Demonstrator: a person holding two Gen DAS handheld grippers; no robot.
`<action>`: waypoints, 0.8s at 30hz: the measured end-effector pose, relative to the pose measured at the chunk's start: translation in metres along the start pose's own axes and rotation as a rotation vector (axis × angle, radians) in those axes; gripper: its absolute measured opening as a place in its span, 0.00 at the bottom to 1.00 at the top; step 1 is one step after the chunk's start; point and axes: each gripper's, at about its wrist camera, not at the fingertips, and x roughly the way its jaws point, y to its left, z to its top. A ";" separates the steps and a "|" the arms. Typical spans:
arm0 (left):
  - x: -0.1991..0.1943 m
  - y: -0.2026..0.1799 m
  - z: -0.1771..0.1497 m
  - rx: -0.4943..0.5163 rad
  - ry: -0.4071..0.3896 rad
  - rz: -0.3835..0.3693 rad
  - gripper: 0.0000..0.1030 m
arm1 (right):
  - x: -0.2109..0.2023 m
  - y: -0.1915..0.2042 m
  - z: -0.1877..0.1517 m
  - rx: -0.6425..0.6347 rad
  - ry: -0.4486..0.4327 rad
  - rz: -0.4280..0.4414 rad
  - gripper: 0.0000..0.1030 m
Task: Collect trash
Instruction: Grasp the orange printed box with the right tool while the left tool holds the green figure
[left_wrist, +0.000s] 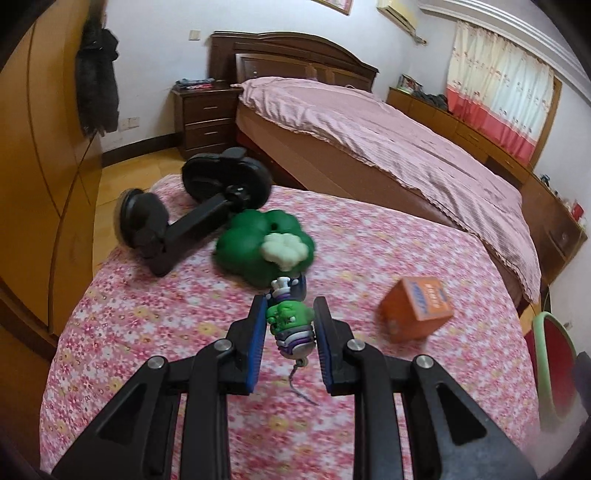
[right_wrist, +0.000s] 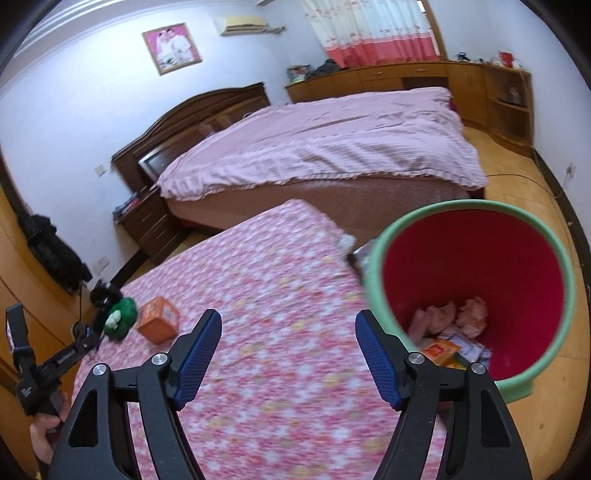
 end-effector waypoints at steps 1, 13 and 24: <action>0.002 0.003 -0.001 -0.007 -0.002 0.004 0.24 | 0.006 0.009 -0.001 -0.016 0.013 0.008 0.74; 0.011 0.034 -0.002 -0.101 -0.013 -0.051 0.24 | 0.083 0.105 -0.020 -0.182 0.128 0.082 0.75; 0.016 0.045 -0.005 -0.145 -0.001 -0.050 0.24 | 0.139 0.168 -0.031 -0.348 0.183 0.073 0.75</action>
